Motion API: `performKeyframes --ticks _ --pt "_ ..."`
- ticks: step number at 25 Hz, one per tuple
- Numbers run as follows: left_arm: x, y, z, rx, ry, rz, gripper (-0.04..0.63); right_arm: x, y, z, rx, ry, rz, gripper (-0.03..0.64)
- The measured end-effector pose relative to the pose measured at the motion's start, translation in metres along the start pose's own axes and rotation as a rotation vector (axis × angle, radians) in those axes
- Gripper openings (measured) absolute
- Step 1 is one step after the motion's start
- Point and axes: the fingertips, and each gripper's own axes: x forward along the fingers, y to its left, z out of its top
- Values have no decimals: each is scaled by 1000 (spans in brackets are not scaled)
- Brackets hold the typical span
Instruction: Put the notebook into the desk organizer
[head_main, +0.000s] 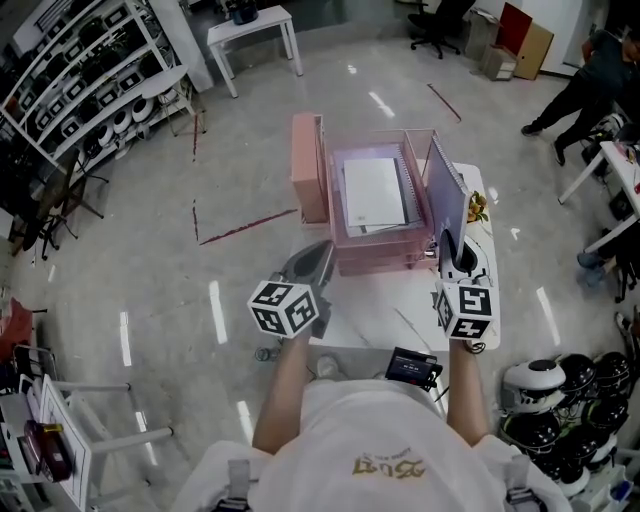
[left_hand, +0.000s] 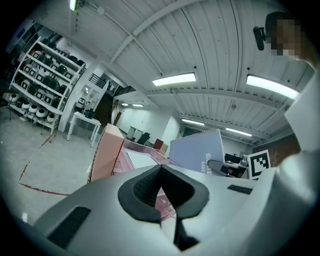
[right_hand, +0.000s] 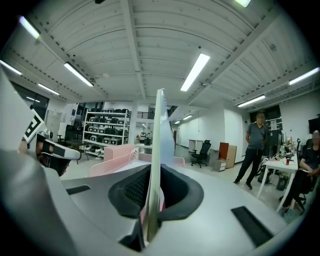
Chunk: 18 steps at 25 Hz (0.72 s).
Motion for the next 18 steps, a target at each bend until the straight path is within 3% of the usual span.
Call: performKeyframes --ticks 13,18 --pt "-9 20 -1 -15 -4 0 15 26 28 13 -142 -9 -6 41" --pt "-9 24 -4 -20 0 0 15 36 40 16 -264 -14 0 41"
